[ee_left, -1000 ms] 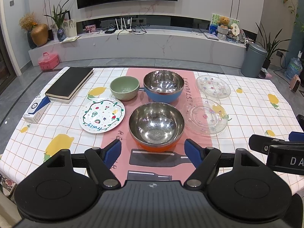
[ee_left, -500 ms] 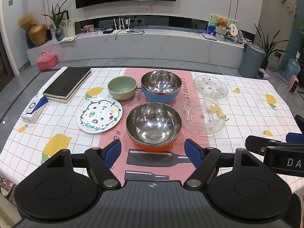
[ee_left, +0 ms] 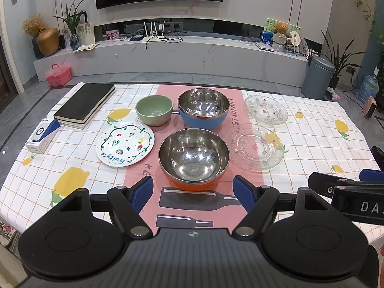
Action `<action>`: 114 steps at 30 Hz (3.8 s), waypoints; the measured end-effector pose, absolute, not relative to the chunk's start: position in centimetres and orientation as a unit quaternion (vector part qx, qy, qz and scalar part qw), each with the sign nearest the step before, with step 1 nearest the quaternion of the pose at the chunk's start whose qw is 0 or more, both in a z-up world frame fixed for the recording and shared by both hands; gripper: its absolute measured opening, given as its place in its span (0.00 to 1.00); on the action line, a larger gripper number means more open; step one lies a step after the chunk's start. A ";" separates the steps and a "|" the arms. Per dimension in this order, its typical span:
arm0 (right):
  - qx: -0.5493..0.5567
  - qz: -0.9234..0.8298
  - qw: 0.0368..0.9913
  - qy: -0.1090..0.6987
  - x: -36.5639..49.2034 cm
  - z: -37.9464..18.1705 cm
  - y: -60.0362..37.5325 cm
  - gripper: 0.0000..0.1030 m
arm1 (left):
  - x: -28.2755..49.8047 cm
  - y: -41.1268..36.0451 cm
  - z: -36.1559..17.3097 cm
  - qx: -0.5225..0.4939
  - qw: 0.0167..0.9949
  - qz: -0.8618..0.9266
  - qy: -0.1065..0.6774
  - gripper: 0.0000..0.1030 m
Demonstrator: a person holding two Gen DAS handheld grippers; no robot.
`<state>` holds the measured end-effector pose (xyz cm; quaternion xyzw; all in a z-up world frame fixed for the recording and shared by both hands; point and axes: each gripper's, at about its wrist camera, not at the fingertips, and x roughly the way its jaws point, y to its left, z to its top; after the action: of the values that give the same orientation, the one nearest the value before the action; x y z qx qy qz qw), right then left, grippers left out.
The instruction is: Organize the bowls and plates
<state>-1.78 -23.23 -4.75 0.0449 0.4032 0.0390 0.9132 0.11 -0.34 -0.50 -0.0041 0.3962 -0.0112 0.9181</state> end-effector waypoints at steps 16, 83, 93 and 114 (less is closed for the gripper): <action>0.045 0.040 0.913 0.403 -1.7 -4.8 -23.2 0.98 | 0.1 -0.3 -0.5 -0.003 0.919 -0.013 0.395 0.86; 0.120 0.051 0.839 0.528 12.3 -15.8 -15.9 0.55 | 10.8 8.1 -9.7 -0.206 0.865 -0.025 0.456 0.52; 0.126 0.058 0.838 0.528 12.5 -16.1 -15.4 0.38 | 11.4 7.4 -10.1 -0.179 0.863 -0.015 0.472 0.29; 0.136 0.080 0.826 0.542 11.0 -14.5 -15.2 0.15 | 9.7 6.7 -8.1 -0.136 0.874 -0.001 0.468 0.10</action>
<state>11.01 -15.25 -14.52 0.1356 0.5417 0.0797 0.8257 9.70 6.67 -8.12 -0.1357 0.4675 -0.0007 0.8735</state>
